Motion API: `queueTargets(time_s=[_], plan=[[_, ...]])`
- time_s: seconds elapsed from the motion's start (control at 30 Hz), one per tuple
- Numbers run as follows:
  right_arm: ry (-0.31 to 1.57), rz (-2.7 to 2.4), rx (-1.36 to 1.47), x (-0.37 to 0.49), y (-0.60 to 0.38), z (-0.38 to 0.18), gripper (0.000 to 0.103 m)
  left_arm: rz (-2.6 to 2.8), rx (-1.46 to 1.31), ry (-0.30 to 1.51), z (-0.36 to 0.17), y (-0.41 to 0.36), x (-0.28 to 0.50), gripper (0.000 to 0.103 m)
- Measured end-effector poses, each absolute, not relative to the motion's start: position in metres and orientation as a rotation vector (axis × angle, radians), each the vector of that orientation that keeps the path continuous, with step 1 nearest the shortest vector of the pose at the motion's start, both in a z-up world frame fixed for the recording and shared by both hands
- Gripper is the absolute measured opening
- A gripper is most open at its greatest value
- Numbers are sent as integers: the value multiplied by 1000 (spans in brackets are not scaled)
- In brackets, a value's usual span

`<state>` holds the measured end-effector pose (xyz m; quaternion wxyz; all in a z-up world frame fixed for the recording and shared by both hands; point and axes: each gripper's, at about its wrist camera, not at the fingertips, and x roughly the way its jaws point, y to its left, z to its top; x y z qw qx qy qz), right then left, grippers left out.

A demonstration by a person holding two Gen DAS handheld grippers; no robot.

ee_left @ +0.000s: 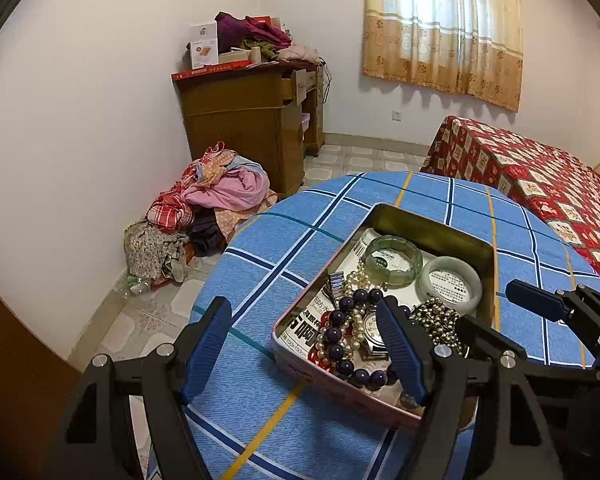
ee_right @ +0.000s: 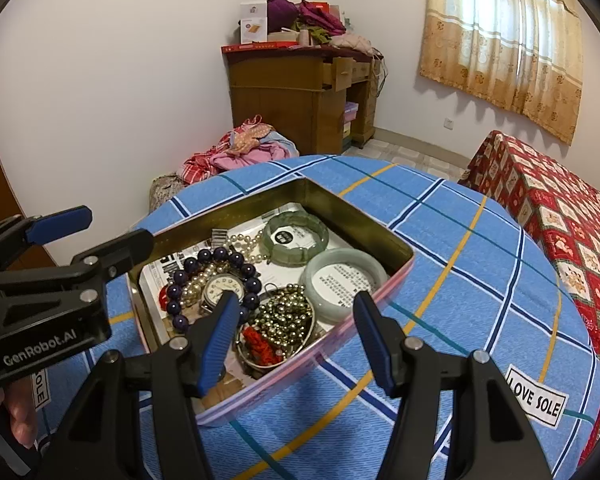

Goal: Organize jewelry

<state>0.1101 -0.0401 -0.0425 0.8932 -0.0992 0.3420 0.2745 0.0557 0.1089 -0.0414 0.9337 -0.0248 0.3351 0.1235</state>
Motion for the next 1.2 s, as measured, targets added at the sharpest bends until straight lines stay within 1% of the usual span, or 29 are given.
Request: queueTargets(time_s=[1.2], plan=[[706, 567, -193, 111, -47, -42, 62, 266, -39, 678, -45, 106, 58, 75]])
